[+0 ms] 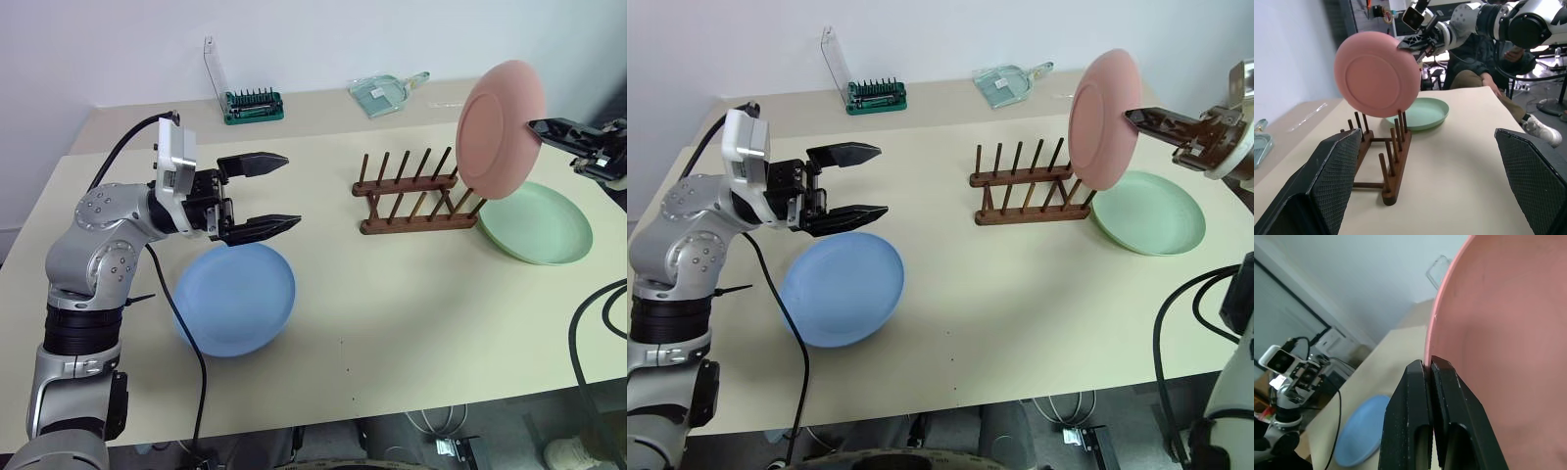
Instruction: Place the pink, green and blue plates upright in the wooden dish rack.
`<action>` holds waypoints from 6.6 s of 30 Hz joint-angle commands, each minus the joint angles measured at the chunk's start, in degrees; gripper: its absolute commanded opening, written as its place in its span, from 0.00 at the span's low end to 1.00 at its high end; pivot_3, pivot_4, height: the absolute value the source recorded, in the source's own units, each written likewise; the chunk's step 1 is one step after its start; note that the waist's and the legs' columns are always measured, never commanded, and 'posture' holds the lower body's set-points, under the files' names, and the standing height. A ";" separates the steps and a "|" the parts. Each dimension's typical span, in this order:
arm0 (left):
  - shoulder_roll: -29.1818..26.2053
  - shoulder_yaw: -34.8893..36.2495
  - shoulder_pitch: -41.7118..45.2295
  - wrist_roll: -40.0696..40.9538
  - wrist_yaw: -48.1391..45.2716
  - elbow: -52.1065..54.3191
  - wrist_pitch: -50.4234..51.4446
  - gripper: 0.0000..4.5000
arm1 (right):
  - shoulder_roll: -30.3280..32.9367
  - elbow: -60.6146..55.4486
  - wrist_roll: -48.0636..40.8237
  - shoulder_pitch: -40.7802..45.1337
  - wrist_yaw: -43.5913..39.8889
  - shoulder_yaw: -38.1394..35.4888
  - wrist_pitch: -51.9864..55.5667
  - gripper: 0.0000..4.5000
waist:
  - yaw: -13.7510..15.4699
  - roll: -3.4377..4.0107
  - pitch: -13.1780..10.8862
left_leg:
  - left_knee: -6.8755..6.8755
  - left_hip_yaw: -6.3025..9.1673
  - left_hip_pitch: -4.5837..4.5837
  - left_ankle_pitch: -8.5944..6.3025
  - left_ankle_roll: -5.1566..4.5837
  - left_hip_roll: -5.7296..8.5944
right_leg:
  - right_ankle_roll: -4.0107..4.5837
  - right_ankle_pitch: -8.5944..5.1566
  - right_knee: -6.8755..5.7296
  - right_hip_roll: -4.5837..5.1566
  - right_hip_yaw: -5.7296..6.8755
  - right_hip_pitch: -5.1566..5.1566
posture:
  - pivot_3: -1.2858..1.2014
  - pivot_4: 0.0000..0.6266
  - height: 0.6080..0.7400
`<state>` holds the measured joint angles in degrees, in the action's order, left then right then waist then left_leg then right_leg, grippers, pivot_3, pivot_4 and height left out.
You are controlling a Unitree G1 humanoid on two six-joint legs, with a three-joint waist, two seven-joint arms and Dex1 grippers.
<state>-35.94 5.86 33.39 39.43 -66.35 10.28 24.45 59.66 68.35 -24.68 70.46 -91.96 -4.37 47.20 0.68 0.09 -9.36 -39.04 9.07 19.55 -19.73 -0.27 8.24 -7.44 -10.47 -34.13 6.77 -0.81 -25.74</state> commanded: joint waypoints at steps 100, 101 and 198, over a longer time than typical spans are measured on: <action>4.76 -6.12 -0.58 0.21 2.68 6.21 2.14 1.00 | 2.47 -2.48 30.52 -23.24 36.98 4.14 -44.09 0.01 | -0.36 0.30 0.13 | -0.03 -0.47 -0.16 0.00 -0.02 -0.05 | -0.01 0.06 -0.04 -0.08 -0.40 0.02 | 0.52 0.24 1.00; 4.80 -6.13 -0.53 0.19 2.69 6.13 2.09 1.00 | 2.47 -2.05 30.54 -22.43 38.98 3.80 -43.75 0.01 | -0.28 0.30 0.13 | -0.03 -0.47 -0.16 0.00 -0.02 -0.05 | -0.01 0.07 -0.04 -0.08 -0.41 0.01 | 0.52 0.24 1.00; 5.29 -5.47 -0.21 -3.52 5.29 3.72 -1.95 1.00 | -10.09 -36.31 -23.95 -15.14 27.62 -22.19 18.71 0.01 | 0.04 0.32 0.10 | -0.01 -0.71 -0.02 -0.07 -0.15 -0.16 | -0.05 0.13 0.01 -0.18 -0.58 -0.20 | 0.52 0.24 1.00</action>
<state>-30.09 -0.98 32.90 35.03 -61.04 12.28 22.48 49.45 33.53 -47.45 54.95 -64.37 -25.19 66.51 0.72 0.41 -9.27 -39.05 8.36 19.53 -19.81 -0.42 8.08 -7.49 -10.33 -34.13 6.58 -1.39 -25.94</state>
